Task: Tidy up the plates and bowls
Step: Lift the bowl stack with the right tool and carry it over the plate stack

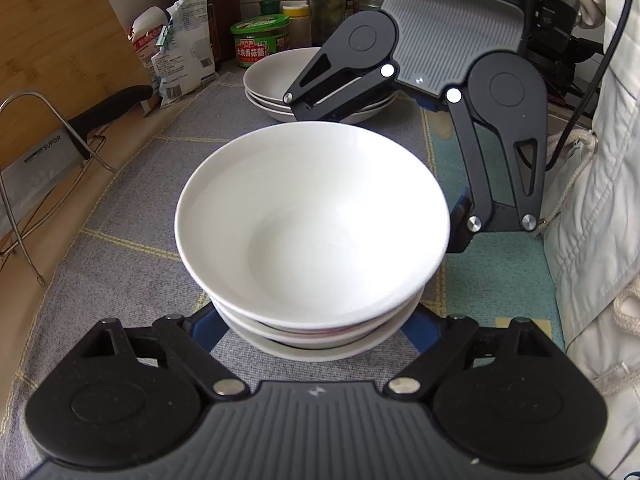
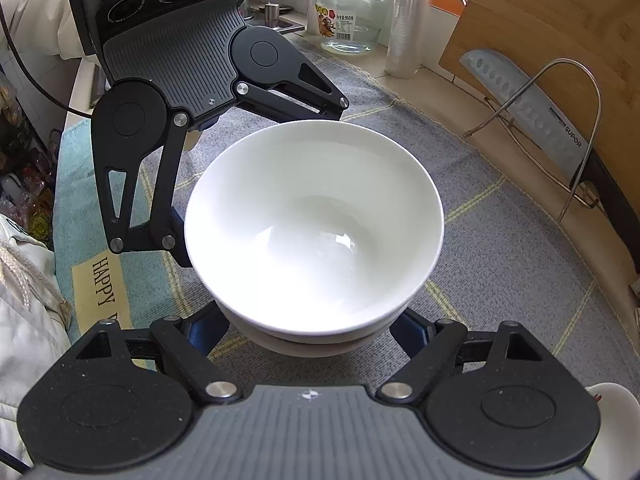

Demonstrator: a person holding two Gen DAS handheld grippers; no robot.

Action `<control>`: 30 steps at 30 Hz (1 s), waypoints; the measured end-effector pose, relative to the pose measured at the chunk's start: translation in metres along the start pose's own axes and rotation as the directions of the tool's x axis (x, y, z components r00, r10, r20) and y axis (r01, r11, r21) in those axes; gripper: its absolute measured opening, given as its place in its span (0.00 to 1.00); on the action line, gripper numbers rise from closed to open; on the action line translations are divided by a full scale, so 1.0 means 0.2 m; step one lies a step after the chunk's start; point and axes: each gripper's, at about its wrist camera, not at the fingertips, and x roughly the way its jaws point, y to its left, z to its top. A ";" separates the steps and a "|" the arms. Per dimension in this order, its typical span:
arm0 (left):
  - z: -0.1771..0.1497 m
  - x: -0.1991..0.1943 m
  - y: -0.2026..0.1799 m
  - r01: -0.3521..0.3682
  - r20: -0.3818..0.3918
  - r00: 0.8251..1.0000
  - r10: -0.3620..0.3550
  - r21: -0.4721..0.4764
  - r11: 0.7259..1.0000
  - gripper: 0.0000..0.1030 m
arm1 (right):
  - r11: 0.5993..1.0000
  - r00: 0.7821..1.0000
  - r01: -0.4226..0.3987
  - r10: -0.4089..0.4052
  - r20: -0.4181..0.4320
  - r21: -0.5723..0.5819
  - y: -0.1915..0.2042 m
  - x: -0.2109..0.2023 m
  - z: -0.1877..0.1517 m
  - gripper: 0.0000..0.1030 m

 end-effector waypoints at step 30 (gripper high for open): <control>0.49 -0.01 -0.16 -0.042 -0.038 0.998 0.042 0.007 0.999 0.87 | 1.000 0.999 0.005 -0.005 0.032 -0.026 -0.12 -0.41 -0.18 0.87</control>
